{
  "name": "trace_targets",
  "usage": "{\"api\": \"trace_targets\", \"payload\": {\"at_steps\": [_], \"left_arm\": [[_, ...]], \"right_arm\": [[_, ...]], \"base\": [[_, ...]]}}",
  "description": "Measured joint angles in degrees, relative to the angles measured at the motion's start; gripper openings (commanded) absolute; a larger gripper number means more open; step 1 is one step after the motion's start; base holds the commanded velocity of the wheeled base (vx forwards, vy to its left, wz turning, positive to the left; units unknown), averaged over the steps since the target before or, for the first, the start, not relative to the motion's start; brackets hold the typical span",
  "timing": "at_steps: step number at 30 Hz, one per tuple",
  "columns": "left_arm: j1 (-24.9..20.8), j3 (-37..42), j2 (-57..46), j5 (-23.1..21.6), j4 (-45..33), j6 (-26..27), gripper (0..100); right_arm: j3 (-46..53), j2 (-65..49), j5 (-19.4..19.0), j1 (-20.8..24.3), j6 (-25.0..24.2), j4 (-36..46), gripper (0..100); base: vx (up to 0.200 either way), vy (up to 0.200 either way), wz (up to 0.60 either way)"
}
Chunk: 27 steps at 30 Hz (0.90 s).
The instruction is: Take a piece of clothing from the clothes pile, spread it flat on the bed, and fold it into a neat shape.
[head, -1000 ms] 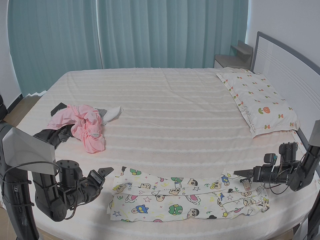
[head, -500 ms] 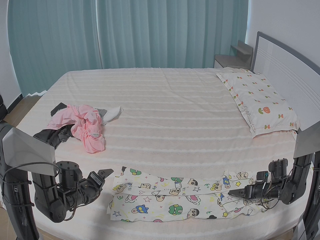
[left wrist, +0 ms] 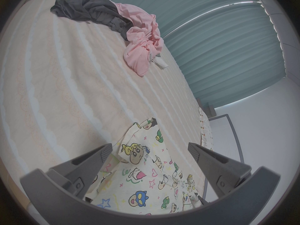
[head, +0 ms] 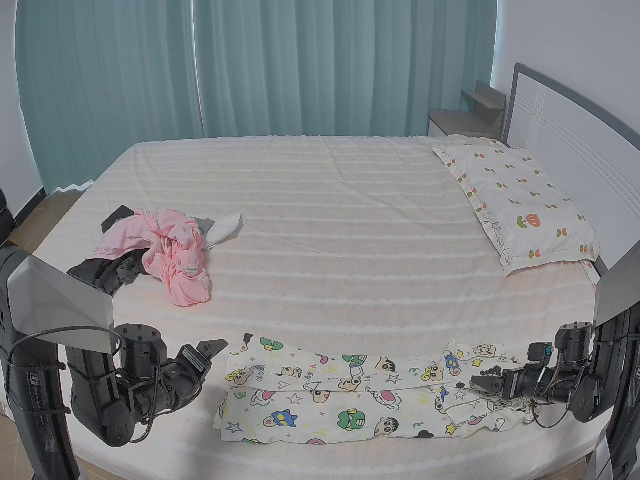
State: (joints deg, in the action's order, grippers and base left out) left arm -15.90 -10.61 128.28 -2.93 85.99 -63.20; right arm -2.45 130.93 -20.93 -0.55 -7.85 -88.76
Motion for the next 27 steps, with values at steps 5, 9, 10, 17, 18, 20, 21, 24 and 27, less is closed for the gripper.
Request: {"api": "trace_targets", "payload": {"at_steps": [5,9,10,17,18,20,21,24,27], "left_arm": [[-0.26,0.20,0.83,0.66,2.52,0.02,100],[-0.67,0.48,1.71,1.62,2.96,0.05,100],[-0.74,0.50,1.90,1.69,2.96,0.02,100],[-0.96,0.50,2.67,1.95,2.99,0.05,100],[-1.00,0.50,2.76,1.97,2.99,0.02,100],[-1.05,0.48,2.80,2.00,2.99,0.05,100],[-1.05,0.48,2.84,2.02,2.99,0.05,100],[-1.05,0.41,2.93,1.97,3.01,0.09,100],[-1.05,0.33,3.06,2.00,3.01,0.09,100]], "right_arm": [[-2.47,-0.39,-0.15,-2.10,-0.27,-0.15,100],[-6.58,-0.24,-0.88,-3.47,-1.83,0.30,100],[-7.72,-0.09,-1.01,-3.67,-2.18,1.12,100],[-17.51,1.68,-1.29,-4.96,-3.69,12.12,100],[-19.26,1.99,-1.37,-5.18,-3.86,15.58,100],[-21.49,2.36,-1.40,-5.49,-4.05,19.59,100],[-22.66,2.56,-1.45,-5.67,-4.11,21.46,100],[-25.97,3.15,-1.49,-6.25,-4.33,25.41,100],[-27.43,3.55,-1.54,-6.61,-4.38,26.05,100]], "base": [[0.000,0.000,0.00],[0.000,0.000,0.00],[0.000,0.000,0.00],[0.000,0.000,0.00],[0.000,0.000,0.00],[0.000,0.000,0.00],[0.000,0.000,0.00],[0.000,0.000,0.00],[0.000,0.000,0.00]]}}
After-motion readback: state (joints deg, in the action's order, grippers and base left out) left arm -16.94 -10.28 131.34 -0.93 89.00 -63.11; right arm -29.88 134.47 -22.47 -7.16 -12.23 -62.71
